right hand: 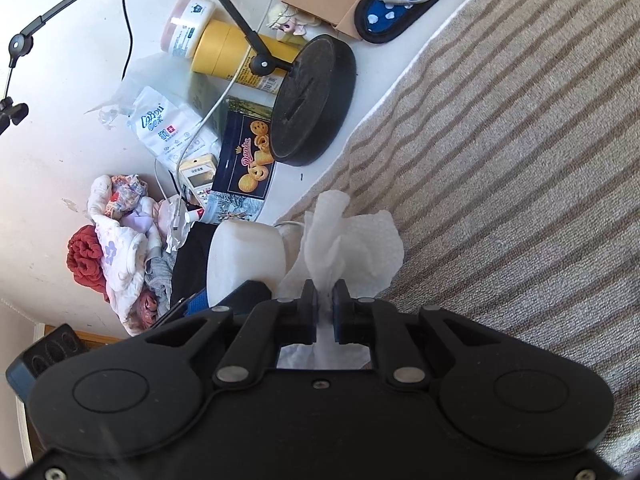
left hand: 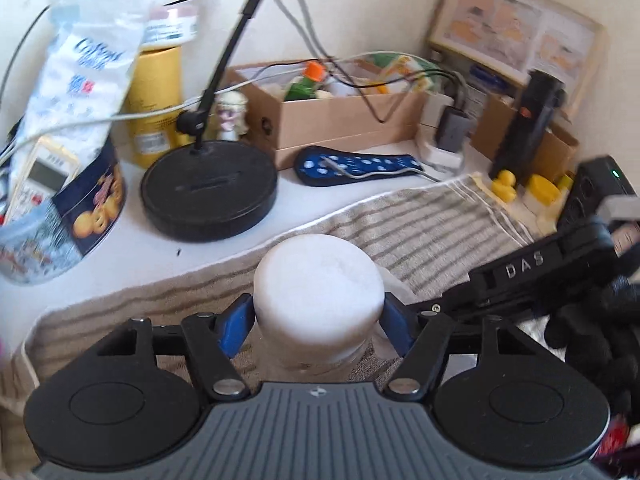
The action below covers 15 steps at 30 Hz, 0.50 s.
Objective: Clean container
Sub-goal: 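Wipe the cloth along the jar's side with the right gripper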
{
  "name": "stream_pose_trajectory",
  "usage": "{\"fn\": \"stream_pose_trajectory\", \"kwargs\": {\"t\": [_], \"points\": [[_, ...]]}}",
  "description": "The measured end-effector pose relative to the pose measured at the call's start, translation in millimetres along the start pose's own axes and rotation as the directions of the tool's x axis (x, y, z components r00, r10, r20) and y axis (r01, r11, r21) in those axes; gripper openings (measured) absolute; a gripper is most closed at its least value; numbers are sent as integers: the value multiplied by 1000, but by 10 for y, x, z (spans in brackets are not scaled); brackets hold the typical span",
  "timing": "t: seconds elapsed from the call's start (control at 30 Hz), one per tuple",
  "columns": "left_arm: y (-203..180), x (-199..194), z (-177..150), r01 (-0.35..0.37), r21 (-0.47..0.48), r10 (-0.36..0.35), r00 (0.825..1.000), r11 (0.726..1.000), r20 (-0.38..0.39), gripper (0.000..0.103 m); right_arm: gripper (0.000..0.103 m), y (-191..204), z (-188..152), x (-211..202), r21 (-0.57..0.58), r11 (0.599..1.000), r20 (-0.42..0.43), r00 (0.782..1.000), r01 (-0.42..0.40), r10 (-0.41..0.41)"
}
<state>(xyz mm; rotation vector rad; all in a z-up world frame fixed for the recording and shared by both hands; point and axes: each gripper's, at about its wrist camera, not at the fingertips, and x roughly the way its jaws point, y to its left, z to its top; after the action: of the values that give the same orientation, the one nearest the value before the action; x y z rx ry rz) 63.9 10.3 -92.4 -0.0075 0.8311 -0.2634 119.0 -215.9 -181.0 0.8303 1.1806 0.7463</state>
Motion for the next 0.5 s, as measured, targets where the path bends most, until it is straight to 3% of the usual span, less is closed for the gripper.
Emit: {"fn": "stream_pose_trajectory", "kwargs": {"t": [0.13, 0.2, 0.5], "points": [[135, -3, 17, 141, 168, -138, 990, 976, -30, 67, 7, 13, 16, -48, -14, 1000, 7, 1000, -20, 21], [175, 4, 28, 171, 181, -167, 985, 968, -39, 67, 7, 14, 31, -77, -13, 999, 13, 999, -44, 44], [63, 8, 1, 122, 160, -122, 992, 979, -11, 67, 7, 187, 106, -179, -24, 984, 79, 981, -178, 179]]}}
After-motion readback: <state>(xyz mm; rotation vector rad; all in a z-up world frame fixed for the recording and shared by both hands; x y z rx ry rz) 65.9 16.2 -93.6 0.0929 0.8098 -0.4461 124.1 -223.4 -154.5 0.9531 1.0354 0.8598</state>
